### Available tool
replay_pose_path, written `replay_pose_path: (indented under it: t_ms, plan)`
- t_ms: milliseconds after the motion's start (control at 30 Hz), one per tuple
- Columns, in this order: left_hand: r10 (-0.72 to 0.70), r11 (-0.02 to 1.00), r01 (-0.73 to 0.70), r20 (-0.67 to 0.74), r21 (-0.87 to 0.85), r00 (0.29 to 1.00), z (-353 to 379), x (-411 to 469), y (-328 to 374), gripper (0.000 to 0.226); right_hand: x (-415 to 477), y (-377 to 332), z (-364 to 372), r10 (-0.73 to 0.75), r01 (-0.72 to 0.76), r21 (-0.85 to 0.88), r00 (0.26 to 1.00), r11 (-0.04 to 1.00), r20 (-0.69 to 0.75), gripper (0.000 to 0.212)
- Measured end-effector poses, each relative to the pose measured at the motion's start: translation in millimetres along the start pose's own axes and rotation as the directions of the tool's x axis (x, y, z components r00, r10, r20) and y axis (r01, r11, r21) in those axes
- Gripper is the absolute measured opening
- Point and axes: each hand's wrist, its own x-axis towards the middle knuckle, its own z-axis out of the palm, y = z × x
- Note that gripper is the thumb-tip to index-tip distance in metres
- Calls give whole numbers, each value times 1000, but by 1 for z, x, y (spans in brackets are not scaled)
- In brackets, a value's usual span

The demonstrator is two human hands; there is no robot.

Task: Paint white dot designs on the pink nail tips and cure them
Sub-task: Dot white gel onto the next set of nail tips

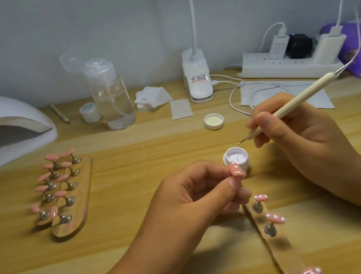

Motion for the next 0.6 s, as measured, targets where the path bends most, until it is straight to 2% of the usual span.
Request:
replay_pose_path:
  t_ms: [100, 167, 200, 300, 400, 600]
  plan:
    - [-2, 1000, 2, 2, -11, 1000, 1, -1, 1, 8, 0, -5, 2, 110, -81, 269, 989, 960, -95, 15]
    - [2, 1000, -2, 13, -15, 1000, 1, -1, 2, 8, -1, -6, 4, 254, -165, 537, 962, 828, -97, 19]
    - [2, 1000, -2, 15, -18, 1000, 1, -1, 2, 10, -1, -7, 5, 298, -196, 615, 952, 764, -66, 18]
    - [-4, 999, 4, 12, -32, 1000, 1, -1, 2, 14, -2, -14, 6, 302, -250, 637, 953, 729, 28, 26]
    - [1, 999, -1, 6, -36, 1000, 1, -1, 3, 16, -3, -20, 9, 270, -269, 652, 958, 709, 101, 25]
    - [8, 1000, -8, 3, -10, 1000, 2, -1, 2, 15, -4, -22, 12, 320, -325, 627, 939, 709, 125, 28]
